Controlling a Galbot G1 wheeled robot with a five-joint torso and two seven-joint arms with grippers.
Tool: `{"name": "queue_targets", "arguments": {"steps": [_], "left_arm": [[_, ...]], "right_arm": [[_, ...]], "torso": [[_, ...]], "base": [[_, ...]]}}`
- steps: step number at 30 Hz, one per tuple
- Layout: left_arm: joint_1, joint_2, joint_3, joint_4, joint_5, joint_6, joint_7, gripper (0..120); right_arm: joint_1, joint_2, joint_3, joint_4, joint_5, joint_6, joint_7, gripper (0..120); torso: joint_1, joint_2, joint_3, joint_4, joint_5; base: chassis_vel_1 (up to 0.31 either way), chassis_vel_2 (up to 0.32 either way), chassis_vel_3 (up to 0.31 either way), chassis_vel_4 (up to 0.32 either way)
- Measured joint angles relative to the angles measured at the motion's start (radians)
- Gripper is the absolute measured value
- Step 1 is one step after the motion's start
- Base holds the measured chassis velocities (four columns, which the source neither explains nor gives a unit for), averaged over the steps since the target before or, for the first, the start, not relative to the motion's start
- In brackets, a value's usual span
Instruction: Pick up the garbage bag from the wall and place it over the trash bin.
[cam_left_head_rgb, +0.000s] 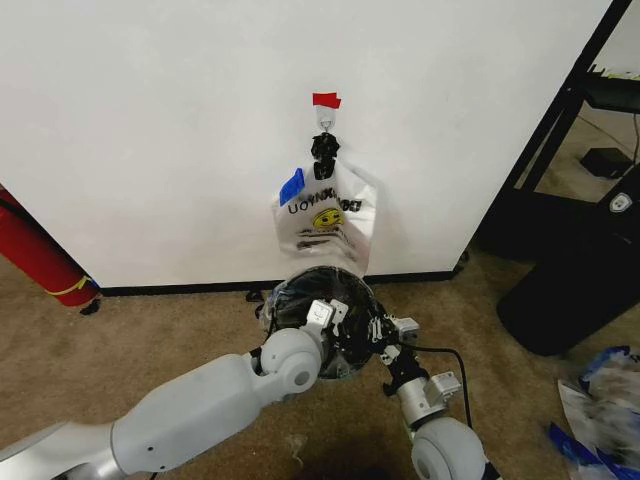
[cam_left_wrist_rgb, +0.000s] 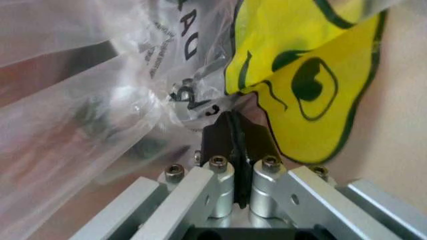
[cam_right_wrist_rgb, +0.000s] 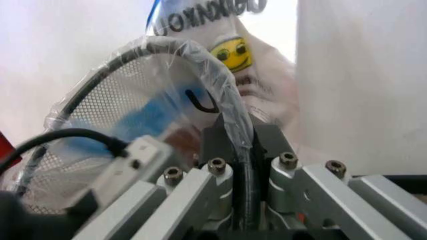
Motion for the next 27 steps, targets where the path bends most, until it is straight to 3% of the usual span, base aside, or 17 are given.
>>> {"name": "queue_targets", "arguments": {"steps": [6,18,26,27], "left_arm": [[0.001,-0.031,-0.002,0.045,0.014,-0.042,0.028,0],[0.005,-0.071,-0.007,0.087,-0.008,-0.044,0.013,0],[0.006,-0.008,-0.026,0.02,-0.032,-0.044,-0.002,0],[0.01,0.02,-0.033,-0.019,-0.037,-0.042,-0.005,0]], "right_arm": [[-0.004,0.003,-0.003,0.002,0.001,0.0,0.0,1],[-0.007,0.005,-0.004,0.007,0.006,0.0,0.0,1],[0.002,0.005,0.0,-0.008,0.006,0.001,0.0,1],[0.005,0.007,0.001,-0.013,0.006,0.003,0.001,1]], "torso": [[0.0,0.0,0.0,0.0,0.0],[0.0,0.0,0.0,-0.0001,-0.0001],[0.0,0.0,0.0,0.0,-0.0003],[0.0,0.0,0.0,0.0,-0.0002]], "base": [[0.0,0.0,0.0,0.0],[0.0,0.0,0.0,0.0],[0.0,0.0,0.0,0.0],[0.0,0.0,0.0,0.0]]}}
